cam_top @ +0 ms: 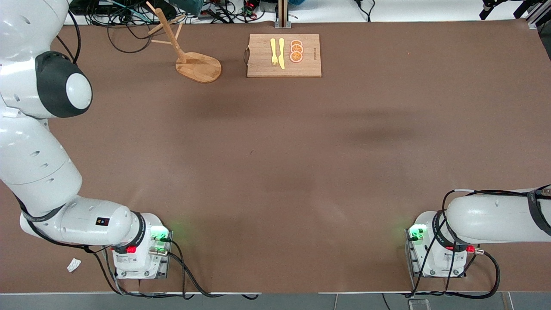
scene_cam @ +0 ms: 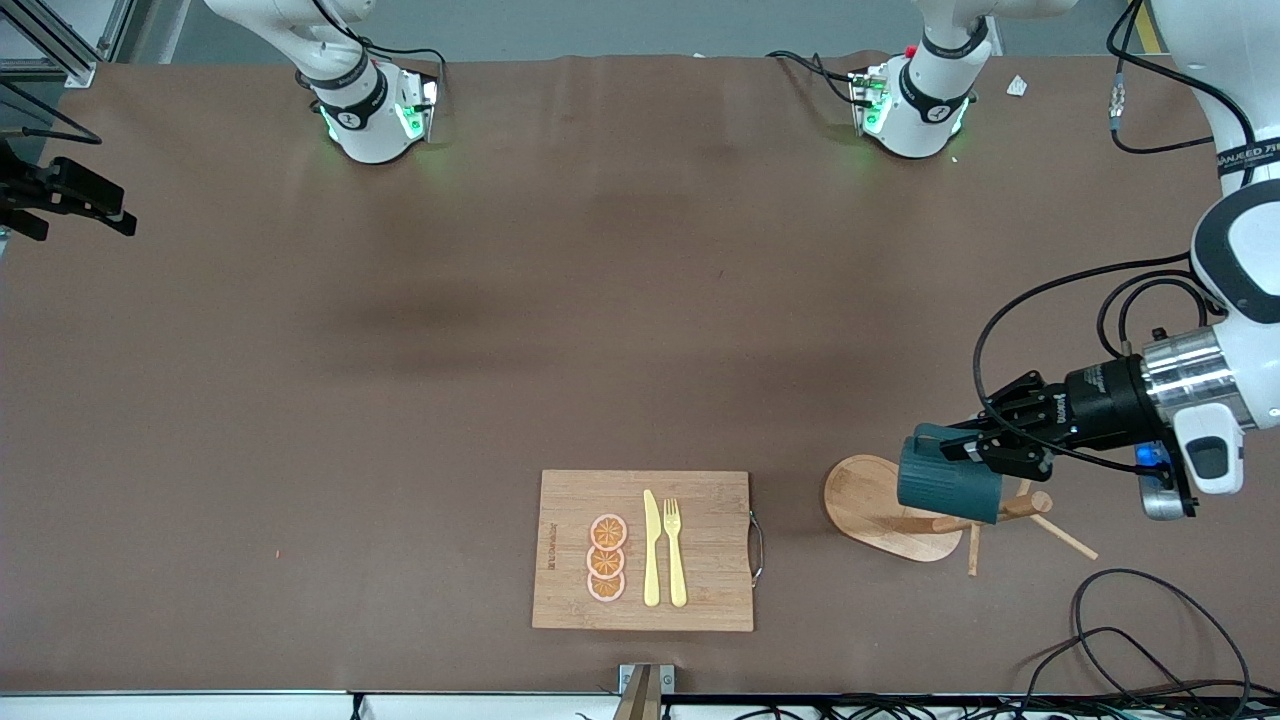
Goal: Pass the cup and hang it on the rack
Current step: 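Tilt and lower the mug handle onto a rack peg with the left gripper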
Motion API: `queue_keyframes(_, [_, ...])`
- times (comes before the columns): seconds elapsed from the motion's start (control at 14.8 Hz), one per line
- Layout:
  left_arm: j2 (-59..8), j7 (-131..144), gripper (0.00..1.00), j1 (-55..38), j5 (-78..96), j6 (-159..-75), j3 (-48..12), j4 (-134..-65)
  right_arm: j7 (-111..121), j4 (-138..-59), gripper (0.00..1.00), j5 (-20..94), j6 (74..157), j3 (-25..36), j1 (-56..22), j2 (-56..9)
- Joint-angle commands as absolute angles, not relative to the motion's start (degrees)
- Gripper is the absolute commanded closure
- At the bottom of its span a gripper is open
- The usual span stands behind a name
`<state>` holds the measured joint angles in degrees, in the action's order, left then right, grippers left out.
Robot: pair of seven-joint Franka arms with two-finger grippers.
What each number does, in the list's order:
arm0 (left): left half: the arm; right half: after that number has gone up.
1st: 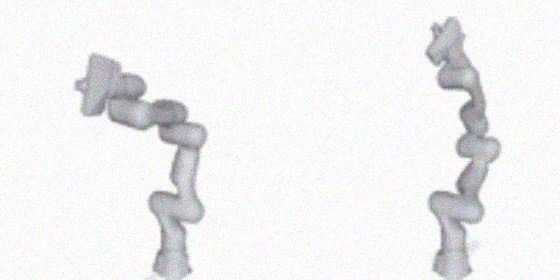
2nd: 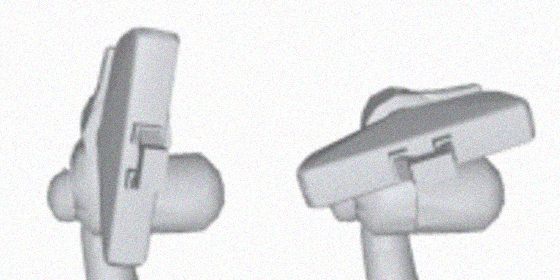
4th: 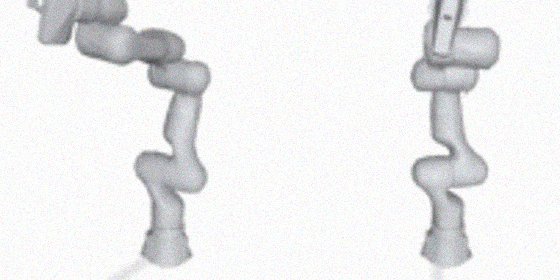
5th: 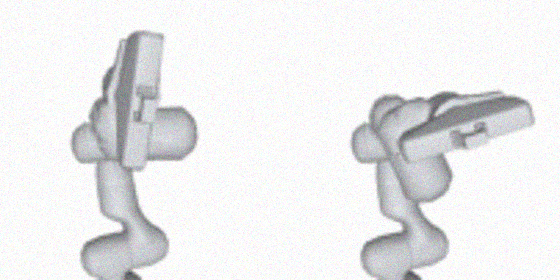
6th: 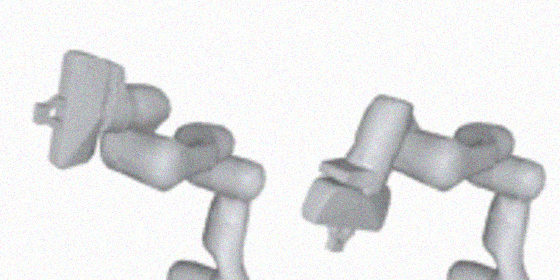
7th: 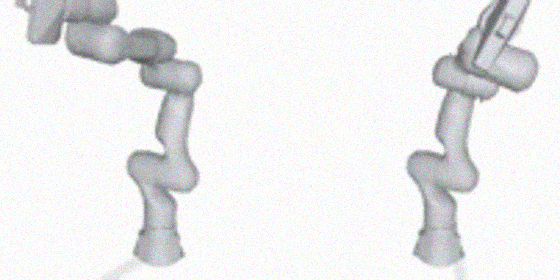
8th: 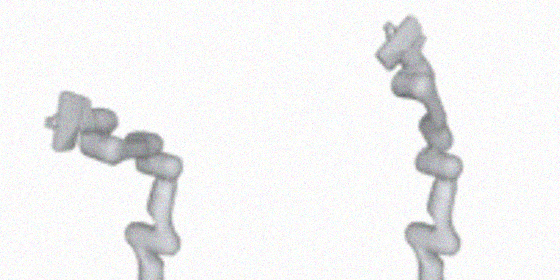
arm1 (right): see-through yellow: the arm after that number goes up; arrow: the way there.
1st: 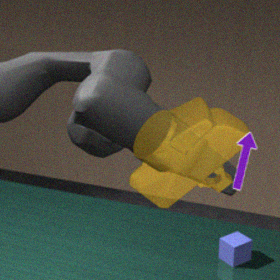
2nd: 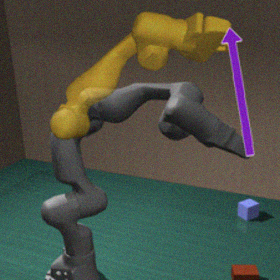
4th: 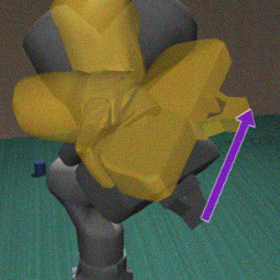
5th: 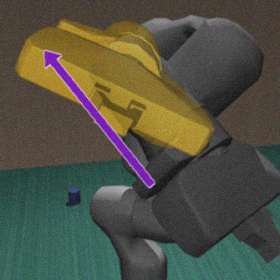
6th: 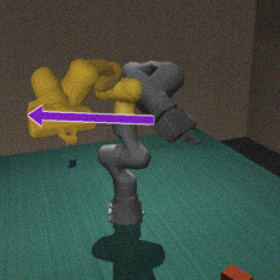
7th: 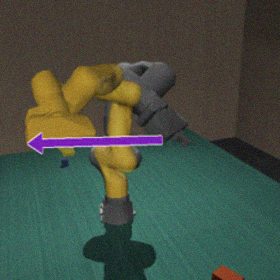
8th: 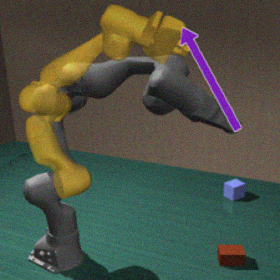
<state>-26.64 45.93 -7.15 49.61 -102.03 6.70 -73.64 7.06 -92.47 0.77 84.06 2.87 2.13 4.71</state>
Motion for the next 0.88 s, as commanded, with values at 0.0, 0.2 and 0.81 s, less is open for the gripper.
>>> queue_keyframes(0.0, [-27.6, 46.1, 1.00, -6.3, 54.9, -102.5, 6.6, -73.4, 7.6, -94.0, 0.00, 0.4, 84.3, 2.8, 2.1, 6.4])
queue_keyframes(0.2, [-29.1, 46.1, 1.00, -4.8, 61.6, -103.0, 6.6, -73.5, 7.6, -94.0, 0.00, 0.4, 84.3, 2.8, 2.1, 6.4])
queue_keyframes(0.81, [-33.6, 46.1, 1.00, -2.6, 75.8, -102.9, 6.5, -75.2, 7.6, -93.9, 0.00, 0.4, 84.2, 2.8, 2.2, 6.5])
